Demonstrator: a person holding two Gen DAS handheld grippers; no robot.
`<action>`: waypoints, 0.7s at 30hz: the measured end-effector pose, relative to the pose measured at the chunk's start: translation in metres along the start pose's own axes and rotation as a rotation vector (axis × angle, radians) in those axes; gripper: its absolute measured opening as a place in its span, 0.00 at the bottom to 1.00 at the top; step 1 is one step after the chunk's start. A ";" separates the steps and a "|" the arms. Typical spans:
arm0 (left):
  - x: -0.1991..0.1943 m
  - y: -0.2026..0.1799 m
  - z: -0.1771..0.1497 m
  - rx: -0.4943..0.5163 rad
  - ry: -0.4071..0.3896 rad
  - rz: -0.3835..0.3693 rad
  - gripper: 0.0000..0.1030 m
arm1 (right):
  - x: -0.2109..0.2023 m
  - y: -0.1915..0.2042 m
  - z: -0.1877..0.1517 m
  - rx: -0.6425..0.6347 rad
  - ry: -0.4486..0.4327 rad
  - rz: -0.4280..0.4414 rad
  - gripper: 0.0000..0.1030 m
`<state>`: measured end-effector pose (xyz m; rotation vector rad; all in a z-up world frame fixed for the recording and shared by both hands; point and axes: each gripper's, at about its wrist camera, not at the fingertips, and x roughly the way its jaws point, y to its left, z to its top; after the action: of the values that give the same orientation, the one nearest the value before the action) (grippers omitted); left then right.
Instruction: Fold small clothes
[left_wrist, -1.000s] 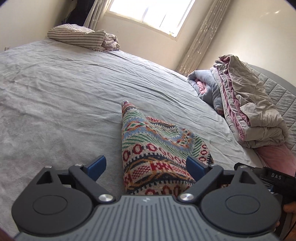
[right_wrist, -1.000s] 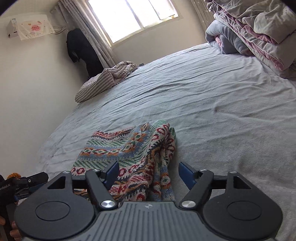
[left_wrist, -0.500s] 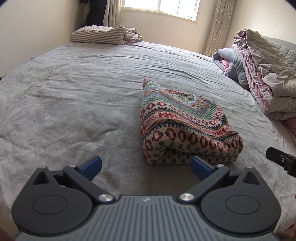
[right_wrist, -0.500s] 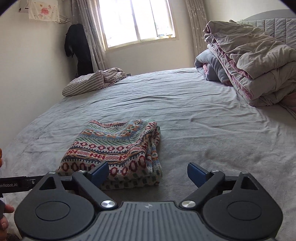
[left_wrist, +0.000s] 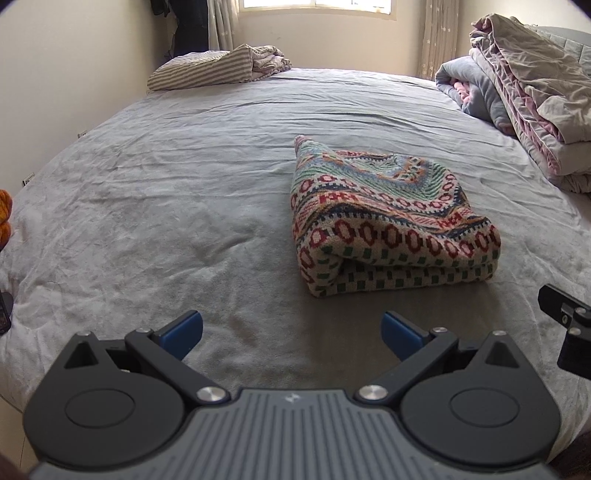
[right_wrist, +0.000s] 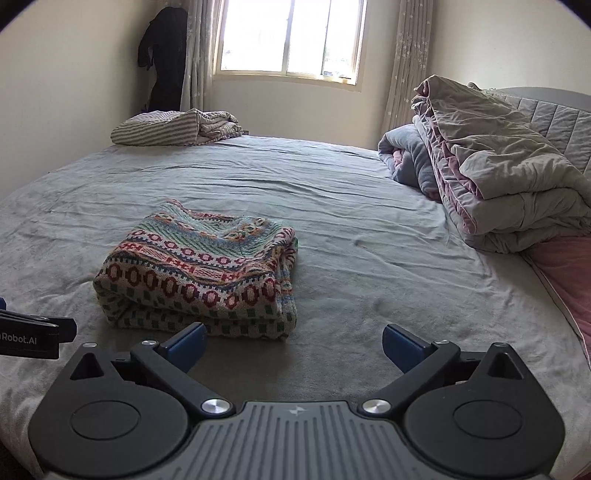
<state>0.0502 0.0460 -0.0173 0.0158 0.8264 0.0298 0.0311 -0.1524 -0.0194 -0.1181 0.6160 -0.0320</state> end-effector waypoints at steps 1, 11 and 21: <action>0.000 -0.002 0.000 0.009 -0.001 0.005 0.99 | 0.000 0.002 0.000 -0.001 0.008 -0.007 0.99; -0.001 -0.006 -0.002 0.041 -0.004 0.016 0.99 | 0.000 0.015 -0.001 -0.016 0.032 0.016 0.99; 0.004 -0.007 -0.004 0.043 0.006 0.014 0.99 | 0.002 0.018 -0.001 -0.014 0.033 0.023 0.99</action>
<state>0.0499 0.0386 -0.0228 0.0624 0.8333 0.0253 0.0319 -0.1345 -0.0229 -0.1239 0.6503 -0.0075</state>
